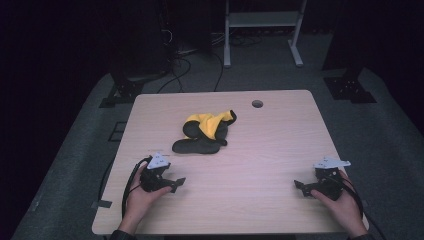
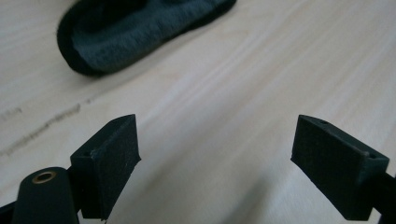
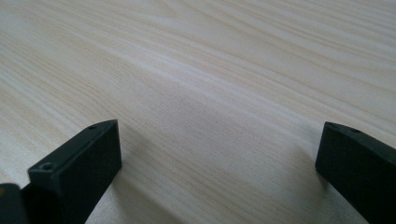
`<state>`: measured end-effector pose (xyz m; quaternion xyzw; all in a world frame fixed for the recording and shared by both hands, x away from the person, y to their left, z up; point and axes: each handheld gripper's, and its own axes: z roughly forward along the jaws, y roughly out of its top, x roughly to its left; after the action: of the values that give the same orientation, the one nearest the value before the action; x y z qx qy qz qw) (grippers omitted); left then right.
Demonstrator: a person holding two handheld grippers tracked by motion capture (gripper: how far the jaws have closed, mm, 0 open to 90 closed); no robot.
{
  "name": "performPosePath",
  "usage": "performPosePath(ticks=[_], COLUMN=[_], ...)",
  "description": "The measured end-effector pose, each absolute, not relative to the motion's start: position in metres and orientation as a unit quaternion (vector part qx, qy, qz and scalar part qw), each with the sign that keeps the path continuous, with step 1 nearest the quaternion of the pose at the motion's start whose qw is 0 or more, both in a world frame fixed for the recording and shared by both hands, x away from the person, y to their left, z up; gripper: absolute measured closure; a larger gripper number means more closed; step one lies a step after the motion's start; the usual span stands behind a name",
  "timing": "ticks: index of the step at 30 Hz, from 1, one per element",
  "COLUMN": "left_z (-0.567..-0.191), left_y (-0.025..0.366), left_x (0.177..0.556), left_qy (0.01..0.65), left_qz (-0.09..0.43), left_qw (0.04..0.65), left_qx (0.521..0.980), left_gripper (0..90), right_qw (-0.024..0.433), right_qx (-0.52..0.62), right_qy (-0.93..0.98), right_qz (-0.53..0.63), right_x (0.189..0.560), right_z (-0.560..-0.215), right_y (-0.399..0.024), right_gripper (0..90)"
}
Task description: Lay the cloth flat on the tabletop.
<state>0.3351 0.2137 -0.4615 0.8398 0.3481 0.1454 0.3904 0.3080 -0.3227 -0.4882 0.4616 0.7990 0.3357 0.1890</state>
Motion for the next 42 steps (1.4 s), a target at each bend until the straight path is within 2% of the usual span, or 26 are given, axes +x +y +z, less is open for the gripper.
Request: performPosePath(ticks=[13,25,31,42], left_z=[-0.442,-0.431,-0.419,-0.425], left_y=[0.203,0.172,0.155,0.136], left_x=[0.371,0.424,0.455,0.492], left_qy=[0.352,0.348,0.35,0.355], left_qz=[0.155,0.165,0.187,0.186], left_qw=[0.408,0.407,0.406,0.39], left_qx=[0.828,0.828,0.823,0.829], left_gripper=[11.7,10.6,10.6,10.8], right_qw=[0.188,0.188,0.188,0.188], right_qx=[0.462,0.462,0.462,0.461], right_qy=[0.799,0.799,0.799,0.8], right_qz=[0.336,0.335,0.335,0.336], right_x=[0.309,0.31,0.31,0.311], right_z=[-0.488,-0.488,-0.488,-0.488], right_y=[-0.323,-0.323,-0.323,-0.323], right_gripper=[0.0,0.0,0.0,0.0])
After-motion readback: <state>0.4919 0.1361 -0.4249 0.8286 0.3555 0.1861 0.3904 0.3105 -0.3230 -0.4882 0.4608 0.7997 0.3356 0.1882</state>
